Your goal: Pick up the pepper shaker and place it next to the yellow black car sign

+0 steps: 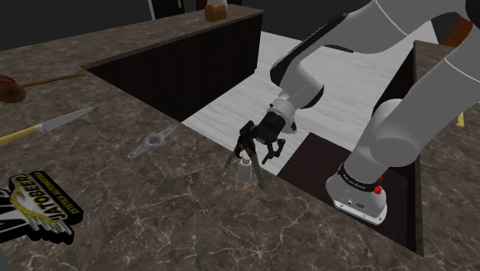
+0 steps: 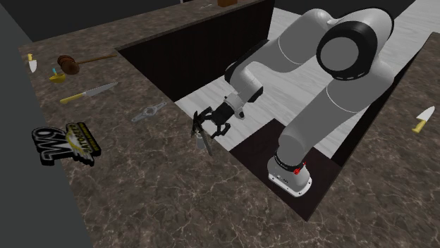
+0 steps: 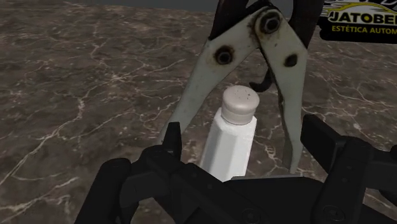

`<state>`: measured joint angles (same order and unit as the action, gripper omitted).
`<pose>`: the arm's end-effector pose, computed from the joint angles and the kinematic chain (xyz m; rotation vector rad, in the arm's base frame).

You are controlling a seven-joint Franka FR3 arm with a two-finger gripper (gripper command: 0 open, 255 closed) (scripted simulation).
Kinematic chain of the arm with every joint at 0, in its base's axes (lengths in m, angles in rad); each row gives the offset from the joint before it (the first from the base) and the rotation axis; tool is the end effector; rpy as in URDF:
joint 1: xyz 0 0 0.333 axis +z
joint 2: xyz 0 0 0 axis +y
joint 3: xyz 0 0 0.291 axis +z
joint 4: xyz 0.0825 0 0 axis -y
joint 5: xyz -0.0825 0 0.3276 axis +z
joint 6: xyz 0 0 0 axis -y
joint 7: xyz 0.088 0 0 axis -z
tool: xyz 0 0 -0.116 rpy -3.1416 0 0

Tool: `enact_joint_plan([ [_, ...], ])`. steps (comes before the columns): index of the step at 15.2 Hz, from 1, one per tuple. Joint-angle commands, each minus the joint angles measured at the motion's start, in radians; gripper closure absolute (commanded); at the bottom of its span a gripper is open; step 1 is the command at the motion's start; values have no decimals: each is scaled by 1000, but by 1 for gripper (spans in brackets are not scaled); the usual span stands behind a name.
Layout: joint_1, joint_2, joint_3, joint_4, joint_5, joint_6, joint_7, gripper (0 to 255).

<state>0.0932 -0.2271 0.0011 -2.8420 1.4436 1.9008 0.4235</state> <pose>0.2938 0.1087 0.2837 -1.5622 1.3212 0.9604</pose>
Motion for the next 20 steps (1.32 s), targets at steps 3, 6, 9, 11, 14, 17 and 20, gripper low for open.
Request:
enact_joint_plan([
  [3, 8, 8, 8, 0, 18, 8, -7, 0],
  [6, 8, 8, 8, 0, 18, 8, -7, 0],
  [9, 8, 8, 8, 0, 18, 8, -7, 255],
  [11, 8, 8, 8, 0, 18, 8, -7, 255],
  [14, 8, 8, 8, 0, 18, 8, -7, 255],
  [17, 8, 8, 8, 0, 18, 8, -7, 255],
  [20, 7, -47, 8, -5, 0, 1, 44, 255],
])
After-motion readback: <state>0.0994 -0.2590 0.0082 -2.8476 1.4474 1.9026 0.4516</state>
